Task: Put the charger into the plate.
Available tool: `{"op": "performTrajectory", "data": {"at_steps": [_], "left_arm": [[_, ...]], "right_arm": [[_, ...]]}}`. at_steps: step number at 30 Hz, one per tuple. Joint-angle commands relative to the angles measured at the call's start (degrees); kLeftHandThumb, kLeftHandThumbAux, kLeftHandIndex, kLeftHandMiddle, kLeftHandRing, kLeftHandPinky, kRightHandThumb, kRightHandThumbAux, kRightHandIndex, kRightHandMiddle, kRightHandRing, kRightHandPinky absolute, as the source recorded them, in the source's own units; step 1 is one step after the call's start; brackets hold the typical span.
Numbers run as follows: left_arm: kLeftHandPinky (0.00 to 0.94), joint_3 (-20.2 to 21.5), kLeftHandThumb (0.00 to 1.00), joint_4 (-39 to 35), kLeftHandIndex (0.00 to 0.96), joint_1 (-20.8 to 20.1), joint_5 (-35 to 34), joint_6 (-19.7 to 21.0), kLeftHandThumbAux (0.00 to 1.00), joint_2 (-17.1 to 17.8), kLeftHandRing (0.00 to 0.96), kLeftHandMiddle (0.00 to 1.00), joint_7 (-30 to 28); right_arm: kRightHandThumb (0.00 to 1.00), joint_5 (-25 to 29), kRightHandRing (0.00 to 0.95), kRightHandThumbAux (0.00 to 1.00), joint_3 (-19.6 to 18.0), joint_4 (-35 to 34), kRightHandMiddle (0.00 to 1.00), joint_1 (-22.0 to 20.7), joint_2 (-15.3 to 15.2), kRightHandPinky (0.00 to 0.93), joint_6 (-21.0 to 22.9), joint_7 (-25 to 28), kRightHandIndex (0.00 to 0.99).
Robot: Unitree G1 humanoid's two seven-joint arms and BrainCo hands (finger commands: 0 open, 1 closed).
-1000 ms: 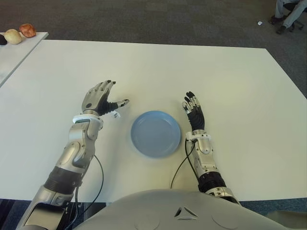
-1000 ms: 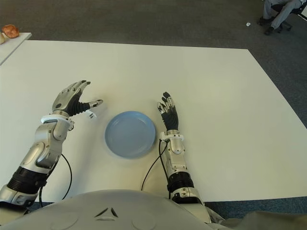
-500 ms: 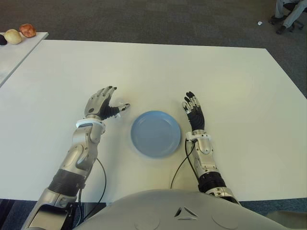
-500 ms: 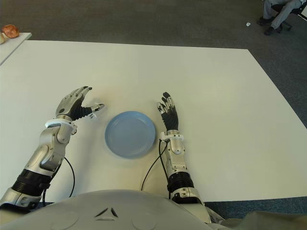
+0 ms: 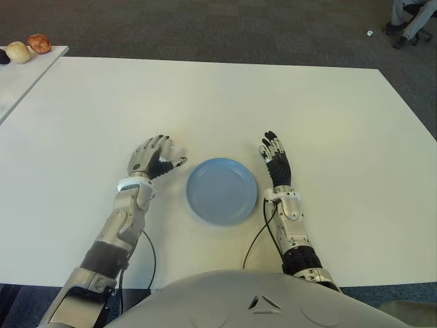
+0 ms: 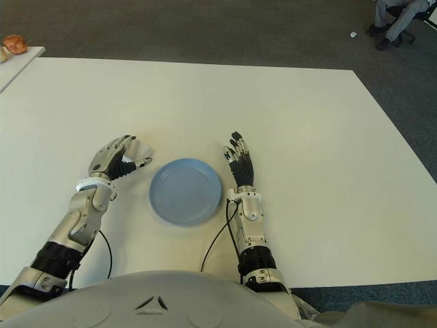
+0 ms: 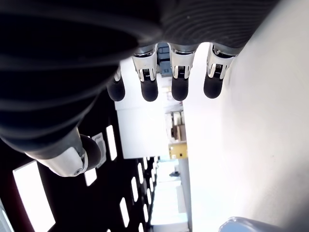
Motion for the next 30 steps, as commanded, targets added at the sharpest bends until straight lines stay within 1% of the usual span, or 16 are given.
{"op": "performTrajectory", "data": {"at_steps": [1,23,30], "left_arm": [[0.066,-0.87,0.128,3.64,0.000,-1.01,-0.66,-1.01,0.262,-0.80,0.000,0.000,1.85],[0.084,-3.17,0.135,11.29,0.000,-4.24,-1.38,-1.37,0.280,-2.96,0.004,0.000,4.58],[0.086,-3.97,0.131,16.42,0.000,-6.33,-1.77,-2.07,0.283,-3.66,0.007,0.000,5.94]], "right_arm": [[0.017,0.02,0.060,0.551,0.06,1.50,0.090,2.32,1.38,0.062,2.08,-0.27,0.038],[0.019,0.12,0.059,0.538,0.59,-0.47,0.090,3.70,1.39,0.061,2.17,-0.23,0.035],[0.017,0.21,0.058,0.539,0.63,-0.31,0.089,3.84,1.47,0.061,1.97,-0.15,0.038]]}}
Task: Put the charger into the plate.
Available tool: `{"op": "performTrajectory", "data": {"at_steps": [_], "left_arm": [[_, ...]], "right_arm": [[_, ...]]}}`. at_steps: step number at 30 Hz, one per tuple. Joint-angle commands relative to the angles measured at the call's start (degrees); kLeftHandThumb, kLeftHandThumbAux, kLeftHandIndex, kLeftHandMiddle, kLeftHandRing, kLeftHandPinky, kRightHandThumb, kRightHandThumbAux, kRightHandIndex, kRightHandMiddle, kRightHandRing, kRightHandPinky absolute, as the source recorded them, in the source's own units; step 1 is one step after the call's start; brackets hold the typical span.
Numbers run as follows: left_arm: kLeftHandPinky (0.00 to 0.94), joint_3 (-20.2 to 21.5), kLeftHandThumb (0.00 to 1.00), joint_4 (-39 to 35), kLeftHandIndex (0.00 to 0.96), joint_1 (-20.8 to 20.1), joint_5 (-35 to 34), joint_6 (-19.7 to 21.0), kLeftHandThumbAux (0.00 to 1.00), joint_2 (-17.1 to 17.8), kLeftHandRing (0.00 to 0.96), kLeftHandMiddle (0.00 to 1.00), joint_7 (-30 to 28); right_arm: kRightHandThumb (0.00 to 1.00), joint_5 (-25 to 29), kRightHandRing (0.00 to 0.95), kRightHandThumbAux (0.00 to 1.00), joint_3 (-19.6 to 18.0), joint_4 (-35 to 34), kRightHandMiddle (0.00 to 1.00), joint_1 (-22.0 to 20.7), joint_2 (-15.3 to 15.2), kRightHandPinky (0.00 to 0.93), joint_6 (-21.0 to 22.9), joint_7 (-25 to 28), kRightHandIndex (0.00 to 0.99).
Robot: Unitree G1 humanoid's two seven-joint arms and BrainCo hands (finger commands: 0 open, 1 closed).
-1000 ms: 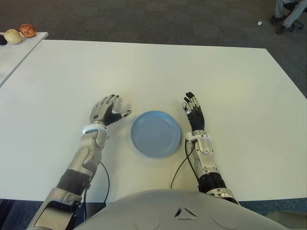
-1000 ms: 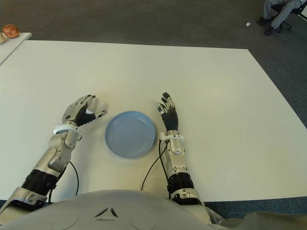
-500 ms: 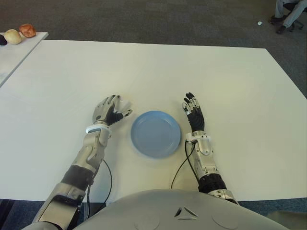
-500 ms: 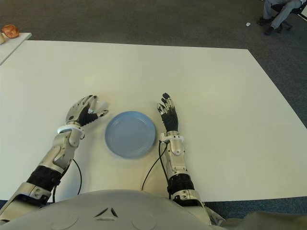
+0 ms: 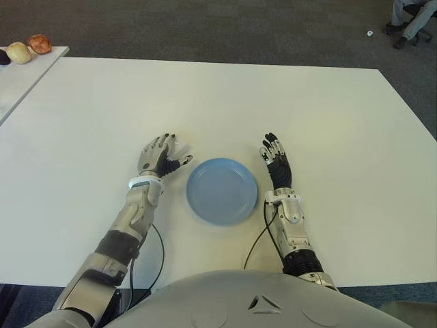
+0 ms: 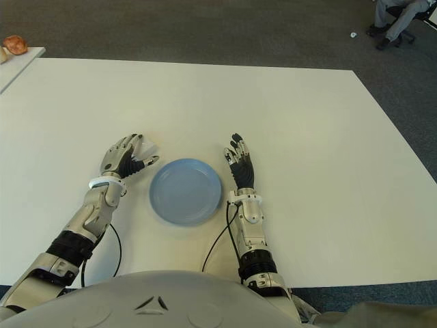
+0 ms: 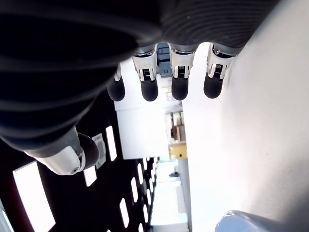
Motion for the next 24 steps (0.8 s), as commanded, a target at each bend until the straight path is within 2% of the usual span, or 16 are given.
{"op": "performTrajectory", "data": {"at_steps": [1,24], "left_arm": [[0.088,-1.47,0.129,5.22,0.000,-0.57,-0.87,-0.16,0.284,-0.68,0.008,0.000,-0.20],[0.116,-2.78,0.125,14.91,0.000,-3.50,-2.47,-4.97,0.332,-0.23,0.029,0.013,4.69]], "right_arm": [[0.016,0.17,0.058,0.538,0.12,1.73,0.089,2.19,1.55,0.060,1.42,0.02,0.038],[0.014,0.97,0.063,0.560,0.19,1.02,0.091,3.00,1.92,0.074,1.26,0.51,0.042]]}}
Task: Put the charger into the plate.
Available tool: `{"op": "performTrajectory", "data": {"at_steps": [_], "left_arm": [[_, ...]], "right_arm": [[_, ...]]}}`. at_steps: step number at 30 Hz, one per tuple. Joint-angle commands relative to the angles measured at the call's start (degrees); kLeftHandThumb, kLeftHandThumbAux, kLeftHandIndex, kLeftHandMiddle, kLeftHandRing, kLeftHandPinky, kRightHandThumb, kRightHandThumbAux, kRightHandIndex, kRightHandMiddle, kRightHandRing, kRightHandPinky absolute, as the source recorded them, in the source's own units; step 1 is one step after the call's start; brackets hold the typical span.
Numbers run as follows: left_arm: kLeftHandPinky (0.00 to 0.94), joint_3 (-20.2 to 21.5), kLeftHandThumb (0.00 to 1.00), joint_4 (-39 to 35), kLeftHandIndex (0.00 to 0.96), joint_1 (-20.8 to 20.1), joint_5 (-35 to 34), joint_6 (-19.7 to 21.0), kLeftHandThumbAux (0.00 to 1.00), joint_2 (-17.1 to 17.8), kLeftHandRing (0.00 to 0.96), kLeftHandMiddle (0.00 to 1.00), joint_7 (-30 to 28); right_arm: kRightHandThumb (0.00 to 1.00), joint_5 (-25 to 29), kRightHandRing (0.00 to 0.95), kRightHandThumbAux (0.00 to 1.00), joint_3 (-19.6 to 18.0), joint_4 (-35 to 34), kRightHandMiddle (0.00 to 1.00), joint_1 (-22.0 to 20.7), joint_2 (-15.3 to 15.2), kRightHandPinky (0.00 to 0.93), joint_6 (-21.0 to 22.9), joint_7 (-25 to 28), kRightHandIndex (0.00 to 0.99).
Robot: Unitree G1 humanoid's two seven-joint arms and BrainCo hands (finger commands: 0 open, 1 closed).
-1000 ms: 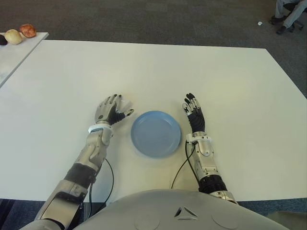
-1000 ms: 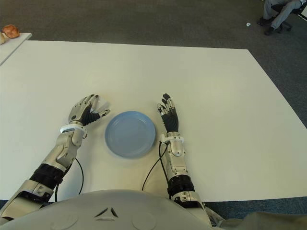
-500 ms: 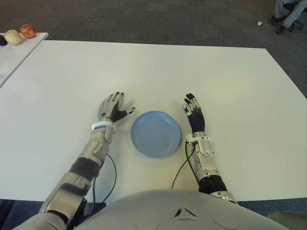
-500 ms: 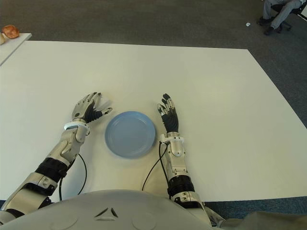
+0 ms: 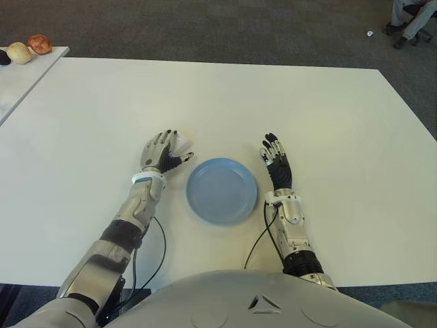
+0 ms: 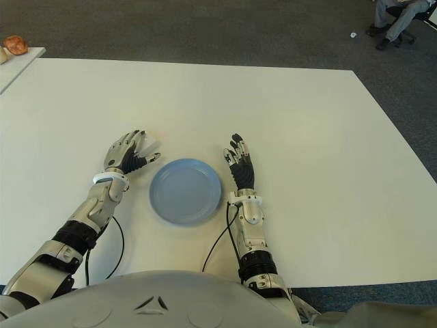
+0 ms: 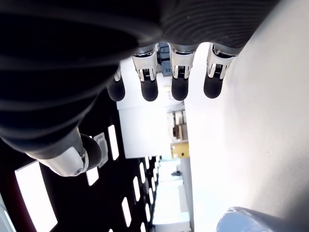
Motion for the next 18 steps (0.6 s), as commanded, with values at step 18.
{"op": "performTrajectory", "data": {"at_steps": [18], "left_arm": [[0.273,-1.19,0.215,17.24,0.022,-0.40,-3.04,-9.15,0.410,-0.47,0.148,0.088,10.92]], "right_arm": [[0.003,0.58,0.067,0.560,0.09,0.83,0.096,3.12,1.96,0.077,1.61,0.28,0.051]]}}
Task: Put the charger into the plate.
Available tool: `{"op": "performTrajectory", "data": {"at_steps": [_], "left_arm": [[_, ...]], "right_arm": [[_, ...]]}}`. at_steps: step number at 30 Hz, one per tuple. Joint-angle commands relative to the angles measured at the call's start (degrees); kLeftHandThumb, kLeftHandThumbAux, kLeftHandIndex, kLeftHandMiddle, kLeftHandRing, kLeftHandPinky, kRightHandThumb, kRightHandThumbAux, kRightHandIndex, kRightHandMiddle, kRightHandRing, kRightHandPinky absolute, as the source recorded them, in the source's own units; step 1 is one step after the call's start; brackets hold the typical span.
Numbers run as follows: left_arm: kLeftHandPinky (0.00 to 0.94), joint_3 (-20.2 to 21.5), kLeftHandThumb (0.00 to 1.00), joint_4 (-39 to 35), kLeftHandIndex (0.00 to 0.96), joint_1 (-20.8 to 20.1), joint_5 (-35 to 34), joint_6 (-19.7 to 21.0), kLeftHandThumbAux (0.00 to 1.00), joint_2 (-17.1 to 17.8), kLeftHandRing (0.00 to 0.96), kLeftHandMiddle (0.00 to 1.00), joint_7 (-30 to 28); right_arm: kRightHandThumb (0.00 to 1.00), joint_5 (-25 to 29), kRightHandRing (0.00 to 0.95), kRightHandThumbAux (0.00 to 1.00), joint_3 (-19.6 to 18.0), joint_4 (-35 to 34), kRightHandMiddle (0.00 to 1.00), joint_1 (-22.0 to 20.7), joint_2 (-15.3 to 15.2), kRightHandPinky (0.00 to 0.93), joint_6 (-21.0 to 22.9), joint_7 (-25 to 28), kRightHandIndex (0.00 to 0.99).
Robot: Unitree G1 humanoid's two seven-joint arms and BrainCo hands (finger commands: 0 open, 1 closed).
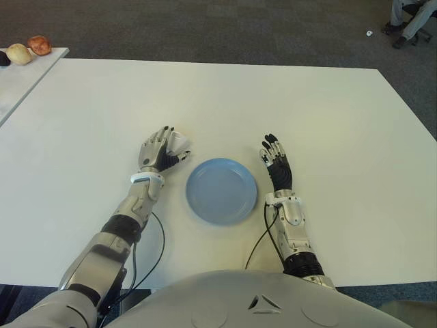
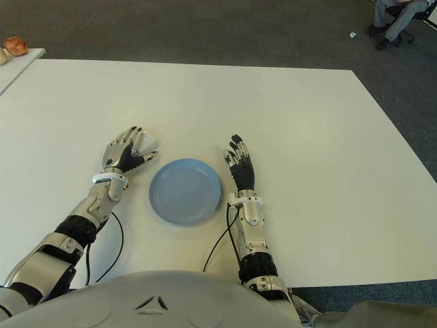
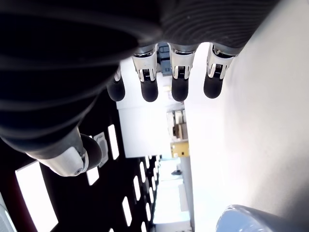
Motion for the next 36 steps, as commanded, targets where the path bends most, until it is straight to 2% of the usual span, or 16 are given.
{"op": "performTrajectory", "data": {"at_steps": [1,4,10,15,21,29,31,36], "left_arm": [[0.280,-1.20,0.224,6.68,0.026,2.71,-0.93,-1.61,0.417,-0.59,0.155,0.095,1.57],[0.316,-1.35,0.265,8.63,0.041,2.25,-1.04,-3.26,0.438,-0.49,0.185,0.123,3.86],[0.363,-1.74,0.350,13.49,0.102,1.18,-0.37,-8.09,0.462,-0.30,0.266,0.213,12.82],[0.379,-2.10,0.379,17.23,0.174,0.40,-0.16,-12.25,0.473,-0.51,0.315,0.281,20.34],[0.390,-2.26,0.414,20.59,0.242,-0.66,-0.36,-14.81,0.480,-0.97,0.344,0.325,25.25],[0.427,-2.39,0.517,23.30,0.326,-1.73,-0.74,-16.40,0.478,-1.36,0.389,0.381,28.26],[0.450,-2.26,0.558,23.61,0.361,-1.85,-0.93,-16.59,0.476,-1.39,0.424,0.425,28.65],[0.505,-2.33,0.592,24.38,0.404,-2.19,-1.00,-16.50,0.471,-1.51,0.502,0.514,29.08]], "right_arm": [[0.003,0.47,0.067,0.560,0.07,1.58,0.096,2.23,1.98,0.077,1.40,-0.17,0.050],[0.003,0.44,0.068,0.561,0.06,1.42,0.096,2.25,2.00,0.077,1.39,-0.26,0.051],[0.004,0.29,0.070,0.561,0.11,1.01,0.098,2.41,2.07,0.081,1.33,-0.52,0.054],[0.002,0.32,0.073,0.559,0.20,0.66,0.101,2.66,2.04,0.083,1.55,-0.51,0.056],[0.000,0.34,0.074,0.557,0.19,0.74,0.101,2.64,2.14,0.083,1.41,-0.56,0.059],[0.000,0.33,0.075,0.554,0.24,0.69,0.102,2.66,2.14,0.087,1.37,-0.54,0.060],[0.000,0.33,0.076,0.556,0.32,0.36,0.103,2.81,2.18,0.088,1.41,-0.53,0.061],[0.000,0.40,0.078,0.557,0.33,0.16,0.105,2.94,2.16,0.089,1.40,-0.49,0.063]]}}
